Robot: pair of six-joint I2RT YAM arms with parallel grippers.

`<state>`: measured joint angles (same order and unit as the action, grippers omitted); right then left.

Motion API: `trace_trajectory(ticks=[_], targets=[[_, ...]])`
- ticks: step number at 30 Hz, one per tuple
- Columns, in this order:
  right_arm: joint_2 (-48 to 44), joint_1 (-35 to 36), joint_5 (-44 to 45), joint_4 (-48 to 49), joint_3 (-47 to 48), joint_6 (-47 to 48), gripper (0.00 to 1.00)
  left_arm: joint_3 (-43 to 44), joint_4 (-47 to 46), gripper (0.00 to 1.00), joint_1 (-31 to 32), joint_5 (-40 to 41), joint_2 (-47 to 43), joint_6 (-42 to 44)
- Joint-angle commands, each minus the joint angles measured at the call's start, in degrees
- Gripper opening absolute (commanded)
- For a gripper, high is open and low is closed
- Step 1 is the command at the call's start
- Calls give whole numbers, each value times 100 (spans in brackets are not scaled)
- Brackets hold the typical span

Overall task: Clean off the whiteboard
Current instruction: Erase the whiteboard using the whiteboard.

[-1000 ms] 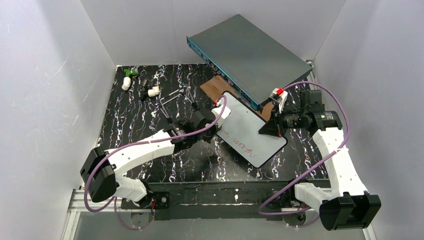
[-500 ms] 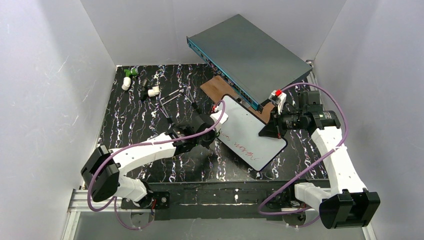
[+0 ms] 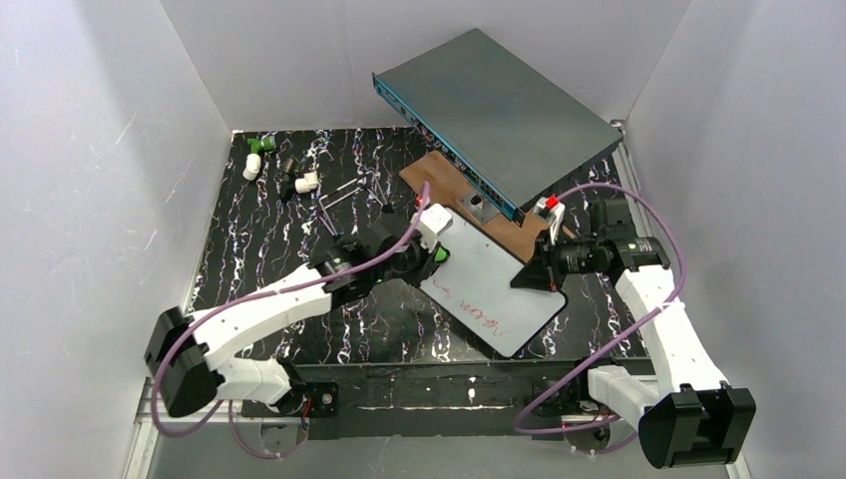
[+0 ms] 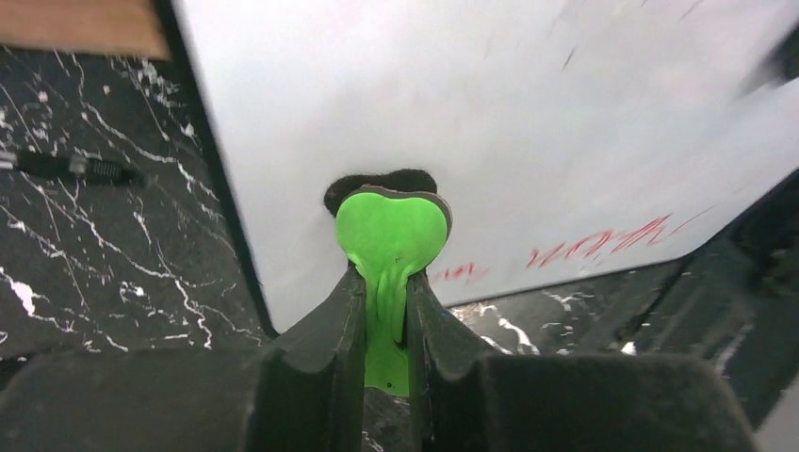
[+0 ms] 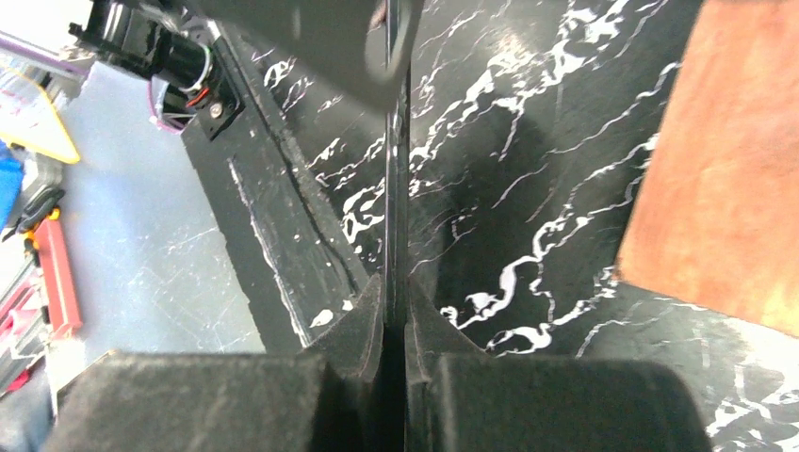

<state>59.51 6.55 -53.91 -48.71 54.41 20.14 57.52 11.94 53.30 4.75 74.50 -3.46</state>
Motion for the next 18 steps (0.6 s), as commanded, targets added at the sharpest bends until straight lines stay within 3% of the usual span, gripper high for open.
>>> trace_trajectory(ticks=[1, 10, 18], targets=[[-383, 108, -727, 177, -398, 331, 1, -252, -277, 0, -39, -664, -1043, -345], [-562, 283, -187, 643, -1019, 1023, 1, -1685, 22, 0, -48, -372, -2507, -918], [-564, 365, 126, 787, -1136, 1143, 1, -2482, -546, 0, -44, -472, -2567, -1436]])
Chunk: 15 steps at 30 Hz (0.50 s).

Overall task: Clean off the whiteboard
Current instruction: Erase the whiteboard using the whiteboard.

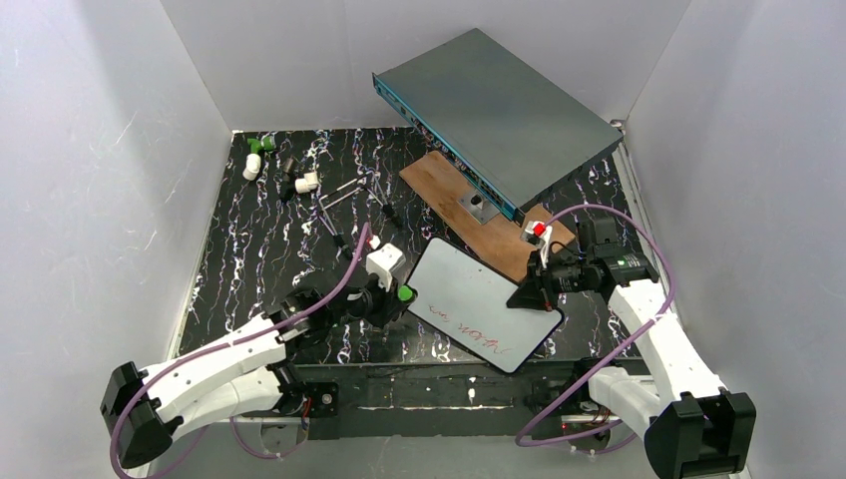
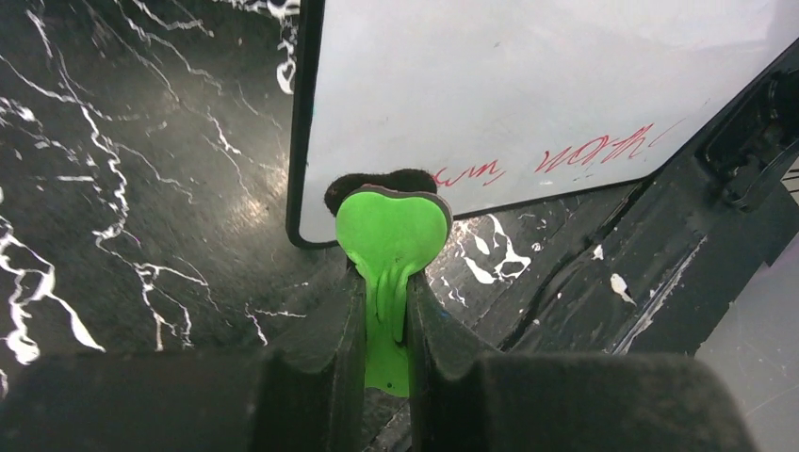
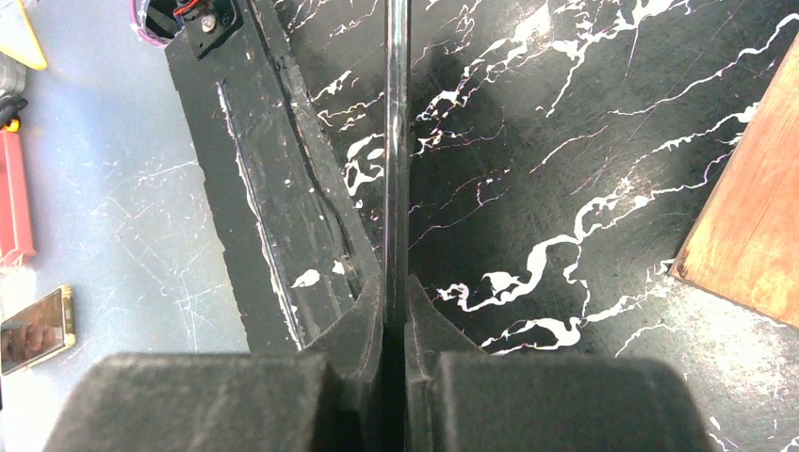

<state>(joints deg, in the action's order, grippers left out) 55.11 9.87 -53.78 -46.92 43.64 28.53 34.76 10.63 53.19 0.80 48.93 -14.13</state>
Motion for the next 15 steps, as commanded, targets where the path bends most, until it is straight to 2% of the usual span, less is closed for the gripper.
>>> trace_trajectory(ticks=[1, 8, 15], targets=[[-143, 33, 188, 710, -87, 193, 1, -267, -560, 0, -30, -176, 46, -417], [-170, 33, 242, 960, -66, -226, 1, -640, -1691, 0, 16, -525, 548, -600], [-146, 33, 348, 1088, -46, -514, 1, -624, -2350, 0, 282, -224, 1771, -658]])
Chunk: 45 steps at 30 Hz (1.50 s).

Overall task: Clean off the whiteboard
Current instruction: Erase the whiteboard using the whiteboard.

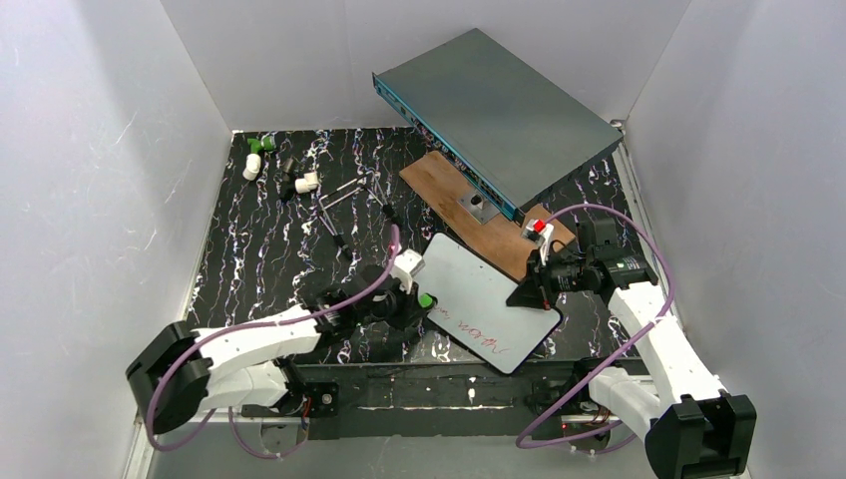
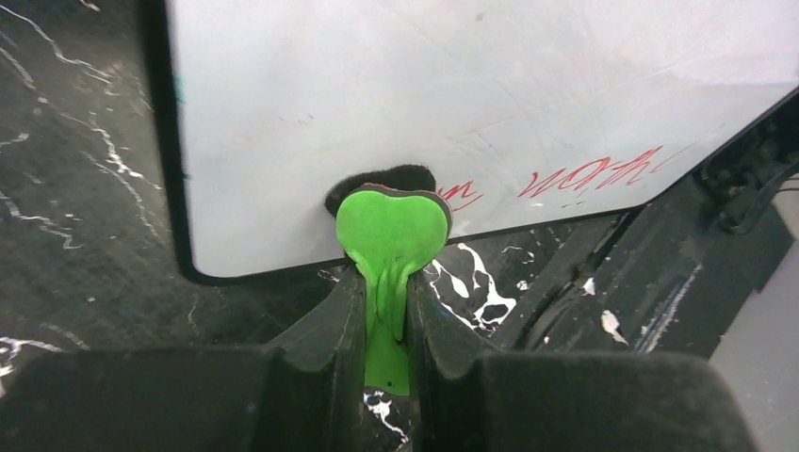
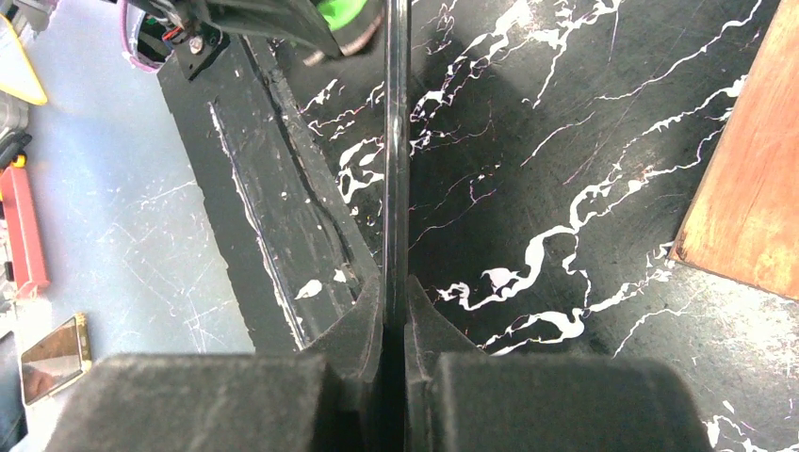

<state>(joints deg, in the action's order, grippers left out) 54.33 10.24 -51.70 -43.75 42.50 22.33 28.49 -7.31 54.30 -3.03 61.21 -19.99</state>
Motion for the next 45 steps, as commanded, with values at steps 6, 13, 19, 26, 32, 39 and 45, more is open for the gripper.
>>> trace_trajectory(ticks=[6, 13, 19, 26, 32, 39, 45], targets=[[-54, -4, 55, 737, 74, 78, 1, 376, -350, 0, 521, 643, 1643, 39], [-64, -4, 31, 735, 66, 70, 1, 501, -263, 0, 555, 1480, 1125, 215], [-33, -4, 0, 725, 57, 69, 1, 850, -273, 0, 227, 1574, 1273, 335], [-5, -4, -3, 705, 43, 79, 1, 564, -672, 0, 188, 1110, 1835, 36], [44, -4, -22, 697, 48, 88, 1, 403, -991, 0, 213, 618, 1898, -121], [220, -4, -13, 667, 60, 32, 1, 1007, -470, 0, 207, 728, 1651, 234], [501, 72, 749, 770, 80, -154, 1, 871, -469, 0, 159, 750, 1468, 194]])
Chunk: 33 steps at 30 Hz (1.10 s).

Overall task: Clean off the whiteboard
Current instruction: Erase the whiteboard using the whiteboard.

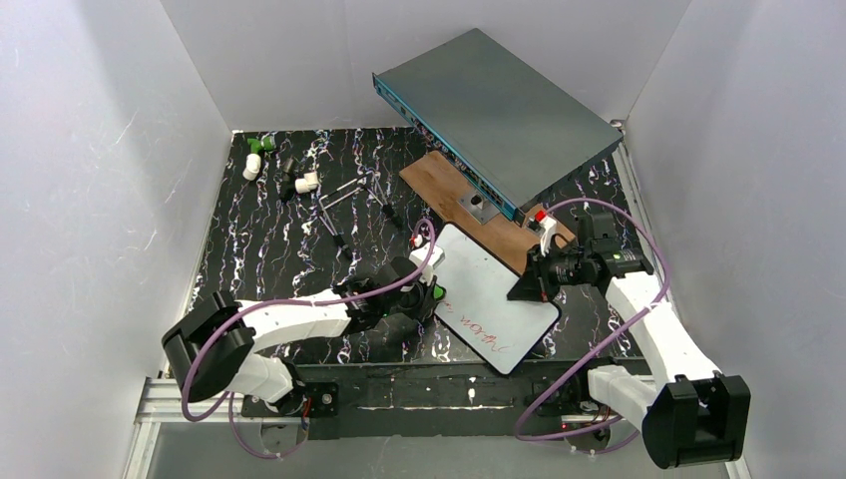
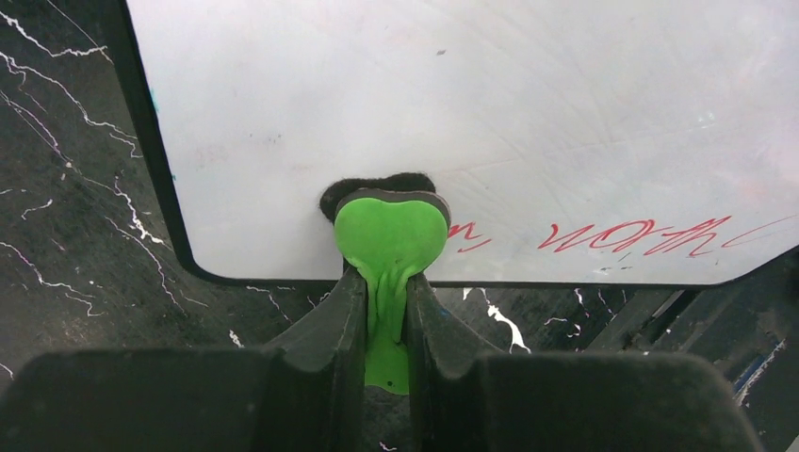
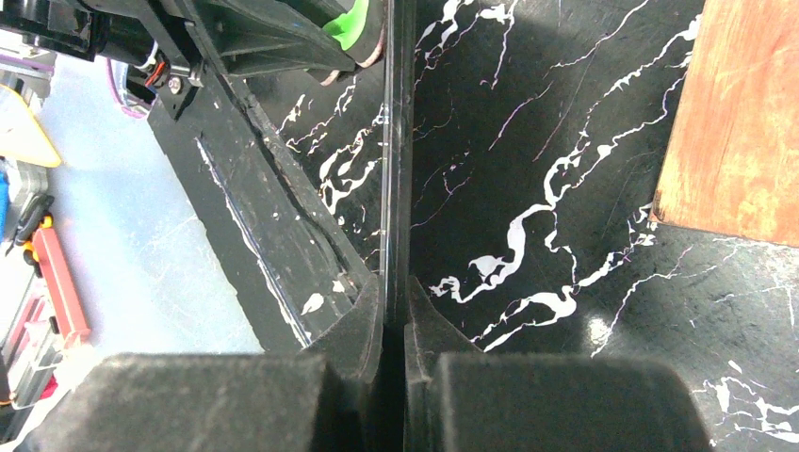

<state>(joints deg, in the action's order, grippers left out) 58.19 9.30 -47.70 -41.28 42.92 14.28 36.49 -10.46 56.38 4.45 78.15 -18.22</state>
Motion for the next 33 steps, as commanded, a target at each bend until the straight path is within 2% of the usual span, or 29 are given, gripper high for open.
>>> trace_trajectory(ticks=[1, 8, 13, 19, 23, 26, 30, 33], targets=[[140, 168, 486, 564, 41, 609, 1, -18, -231, 0, -48, 4, -232, -56], [355, 192, 907, 581, 72, 546, 1, -308, -444, 0, -76, 9, -202, -124], [259, 204, 267, 428, 145, 659, 1, -351, -437, 0, -105, 15, -83, -38], [170, 180, 79, 525, 138, 428, 1, -492, -535, 0, -105, -57, -1056, -13], [73, -51, -346, 694, 107, 19, 1, -480, -342, 0, -109, -77, -1666, 35], [-295, -254, -442, 1206, -207, -787, 1, -500, -189, 0, -110, -44, -1964, 70], [-501, -452, -481, 1579, -521, -1648, 1, -547, -65, 0, -112, 16, -2132, 113], [-393, -455, -334, 1834, -703, -1938, 1, -547, -23, 0, -109, 30, -2101, 149]])
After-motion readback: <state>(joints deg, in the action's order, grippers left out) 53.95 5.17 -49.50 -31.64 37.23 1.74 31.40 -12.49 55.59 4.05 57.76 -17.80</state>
